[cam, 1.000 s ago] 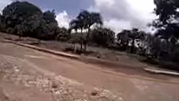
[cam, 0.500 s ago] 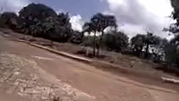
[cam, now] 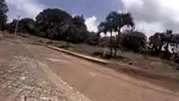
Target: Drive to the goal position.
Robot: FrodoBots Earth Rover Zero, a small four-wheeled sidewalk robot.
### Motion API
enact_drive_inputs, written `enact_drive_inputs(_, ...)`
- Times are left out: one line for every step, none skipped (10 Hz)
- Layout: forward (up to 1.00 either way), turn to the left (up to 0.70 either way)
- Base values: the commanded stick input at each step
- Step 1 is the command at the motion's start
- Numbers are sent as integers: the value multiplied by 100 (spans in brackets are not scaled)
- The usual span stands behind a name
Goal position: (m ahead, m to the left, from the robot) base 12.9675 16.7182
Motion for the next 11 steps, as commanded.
enact_drive_inputs(0,45)
enact_drive_inputs(0,45)
enact_drive_inputs(0,45)
enact_drive_inputs(0,45)
enact_drive_inputs(0,45)
enact_drive_inputs(0,45)
enact_drive_inputs(0,45)
enact_drive_inputs(0,45)
enact_drive_inputs(0,45)
enact_drive_inputs(0,45)
enact_drive_inputs(0,45)
